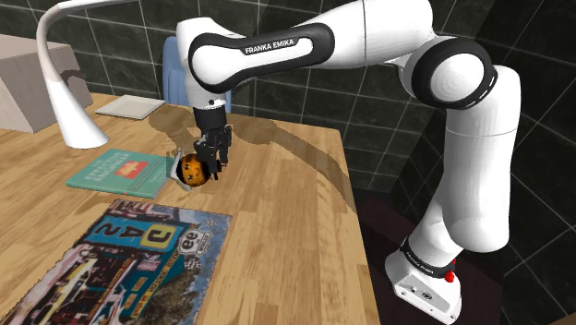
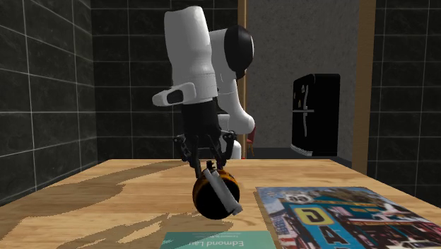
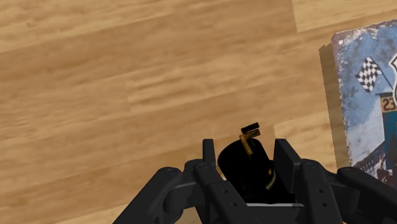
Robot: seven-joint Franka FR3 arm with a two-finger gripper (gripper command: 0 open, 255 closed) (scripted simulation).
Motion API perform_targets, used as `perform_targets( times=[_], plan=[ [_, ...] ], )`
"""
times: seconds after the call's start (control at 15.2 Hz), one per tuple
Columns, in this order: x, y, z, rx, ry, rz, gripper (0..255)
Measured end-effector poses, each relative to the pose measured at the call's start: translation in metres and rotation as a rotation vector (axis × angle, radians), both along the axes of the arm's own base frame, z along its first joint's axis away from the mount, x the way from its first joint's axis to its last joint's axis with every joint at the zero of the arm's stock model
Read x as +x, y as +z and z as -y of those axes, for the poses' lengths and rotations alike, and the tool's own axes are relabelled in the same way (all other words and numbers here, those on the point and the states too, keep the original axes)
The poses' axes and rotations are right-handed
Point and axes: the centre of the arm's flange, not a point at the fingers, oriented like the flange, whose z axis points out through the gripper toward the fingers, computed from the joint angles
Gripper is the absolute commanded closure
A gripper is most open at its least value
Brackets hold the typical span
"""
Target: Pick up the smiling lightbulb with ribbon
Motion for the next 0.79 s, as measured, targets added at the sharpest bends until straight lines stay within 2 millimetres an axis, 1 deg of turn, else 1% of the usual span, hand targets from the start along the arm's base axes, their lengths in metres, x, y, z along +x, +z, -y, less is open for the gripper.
perform_targets(
  times=[0.73,0.79],
  plan=[
    [-0.001,0.058,0.0,0.0,0.0,0.0,255],
    [-0.001,0.061,0.0,0.0,0.0,0.0,255]
  ],
)
